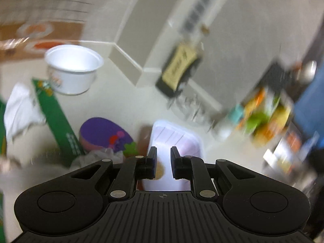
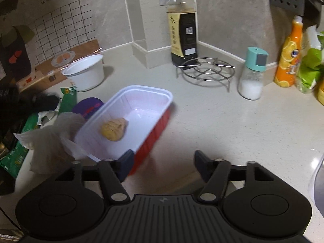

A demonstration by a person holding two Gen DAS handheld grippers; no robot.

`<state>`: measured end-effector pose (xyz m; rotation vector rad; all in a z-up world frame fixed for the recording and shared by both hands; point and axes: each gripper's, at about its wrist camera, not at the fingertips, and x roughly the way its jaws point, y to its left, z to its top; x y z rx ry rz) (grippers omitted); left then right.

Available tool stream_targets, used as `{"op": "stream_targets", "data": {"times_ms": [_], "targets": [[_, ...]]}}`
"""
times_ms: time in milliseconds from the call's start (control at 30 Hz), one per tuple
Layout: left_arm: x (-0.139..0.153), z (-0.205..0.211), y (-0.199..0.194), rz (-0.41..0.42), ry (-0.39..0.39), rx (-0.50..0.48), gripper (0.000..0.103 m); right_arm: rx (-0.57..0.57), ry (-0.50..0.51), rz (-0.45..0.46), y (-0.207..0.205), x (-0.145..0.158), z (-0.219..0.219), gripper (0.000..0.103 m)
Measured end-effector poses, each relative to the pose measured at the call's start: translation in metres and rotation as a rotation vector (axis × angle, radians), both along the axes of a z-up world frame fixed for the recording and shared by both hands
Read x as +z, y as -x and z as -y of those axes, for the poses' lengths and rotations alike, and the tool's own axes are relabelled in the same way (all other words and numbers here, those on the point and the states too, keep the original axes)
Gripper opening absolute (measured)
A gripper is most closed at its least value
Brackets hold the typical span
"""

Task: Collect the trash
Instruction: 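Close the right gripper on the ginger inside the tray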

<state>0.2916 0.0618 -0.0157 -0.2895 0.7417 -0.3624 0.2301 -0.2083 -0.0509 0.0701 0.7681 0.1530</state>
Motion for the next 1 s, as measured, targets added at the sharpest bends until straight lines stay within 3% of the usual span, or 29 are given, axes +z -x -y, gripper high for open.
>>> {"op": "stream_targets", "data": {"times_ms": [100,267,433,567,633,700,733,933,1000], "targets": [[-0.015,0.019,-0.011,-0.020,-0.159,-0.009,0.017,-0.040,0.017,-0.004,0.003,-0.003,0.004,0.087],[-0.036,0.032,-0.009,-0.048,-0.223,-0.045,0.017,-0.063,0.077,0.033,0.008,0.000,0.008,0.093],[-0.044,0.028,-0.005,-0.095,-0.177,-0.064,0.021,-0.068,0.115,0.058,-0.001,0.006,0.001,0.097],[-0.044,0.022,0.001,-0.102,-0.148,-0.065,0.021,0.109,0.117,0.063,-0.012,0.015,-0.021,0.096],[-0.040,0.018,0.005,-0.095,-0.137,-0.057,0.021,0.215,0.039,0.023,-0.024,0.021,-0.031,0.088],[-0.037,0.013,0.009,-0.090,-0.119,-0.054,0.021,0.292,0.007,-0.026,-0.040,0.025,-0.048,0.057],[-0.036,0.010,0.012,-0.088,-0.110,-0.052,0.021,0.311,0.003,-0.050,-0.049,0.025,-0.056,0.050],[-0.036,-0.009,0.023,-0.101,-0.103,-0.012,0.021,0.366,-0.043,-0.207,-0.101,0.009,-0.087,0.045],[-0.038,-0.017,0.027,-0.107,-0.098,0.006,0.021,0.379,0.004,-0.221,-0.107,0.003,-0.096,0.045]]}}
